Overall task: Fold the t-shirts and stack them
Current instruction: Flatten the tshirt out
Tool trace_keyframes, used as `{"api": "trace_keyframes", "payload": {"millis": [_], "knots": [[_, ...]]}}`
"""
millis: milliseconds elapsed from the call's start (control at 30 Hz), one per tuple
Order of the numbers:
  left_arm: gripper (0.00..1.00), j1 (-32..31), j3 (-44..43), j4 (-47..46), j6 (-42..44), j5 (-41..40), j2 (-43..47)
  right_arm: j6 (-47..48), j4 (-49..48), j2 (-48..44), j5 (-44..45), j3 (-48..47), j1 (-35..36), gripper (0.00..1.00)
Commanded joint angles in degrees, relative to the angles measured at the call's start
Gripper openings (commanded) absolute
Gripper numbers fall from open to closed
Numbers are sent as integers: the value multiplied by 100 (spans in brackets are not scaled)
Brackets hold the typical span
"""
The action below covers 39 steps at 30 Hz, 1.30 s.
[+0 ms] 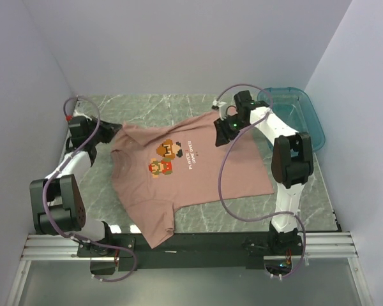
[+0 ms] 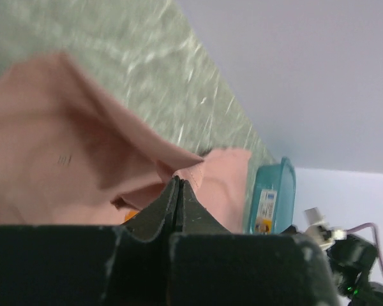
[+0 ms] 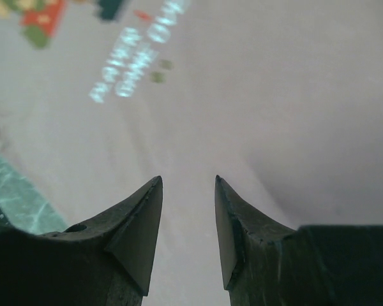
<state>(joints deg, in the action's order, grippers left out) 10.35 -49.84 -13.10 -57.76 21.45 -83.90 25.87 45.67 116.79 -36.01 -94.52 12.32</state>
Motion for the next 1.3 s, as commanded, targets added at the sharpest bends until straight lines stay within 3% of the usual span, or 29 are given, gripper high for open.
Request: {"api": "trace_keyframes", "payload": {"millis": [0, 367, 433, 467, 567, 967, 1267], "knots": [[0, 2, 536, -376, -524, 473, 163, 322, 171, -639, -512, 118, 323, 46], [2, -42, 1705, -413, -386, 447, 576, 129, -102, -1009, -618, 583, 649, 46], [21, -51, 1776, -238, -184, 387, 690, 103, -190, -1044, -653, 689, 649, 46], [36, -42, 1776, -10, -105, 351, 795, 85, -225, -1062, -679, 768, 649, 46], [51, -42, 1768, 447, 263, 53, 1023, 85, -260, -1115, -688, 865, 649, 46], [52, -33, 1574, 1179, 1144, -897, 1051, 103, -313, -1229, -855, 1015, 649, 46], [44, -33, 1048, 801, 1530, -204, -72, 129, -304, -1255, -952, 1050, 649, 46]]}}
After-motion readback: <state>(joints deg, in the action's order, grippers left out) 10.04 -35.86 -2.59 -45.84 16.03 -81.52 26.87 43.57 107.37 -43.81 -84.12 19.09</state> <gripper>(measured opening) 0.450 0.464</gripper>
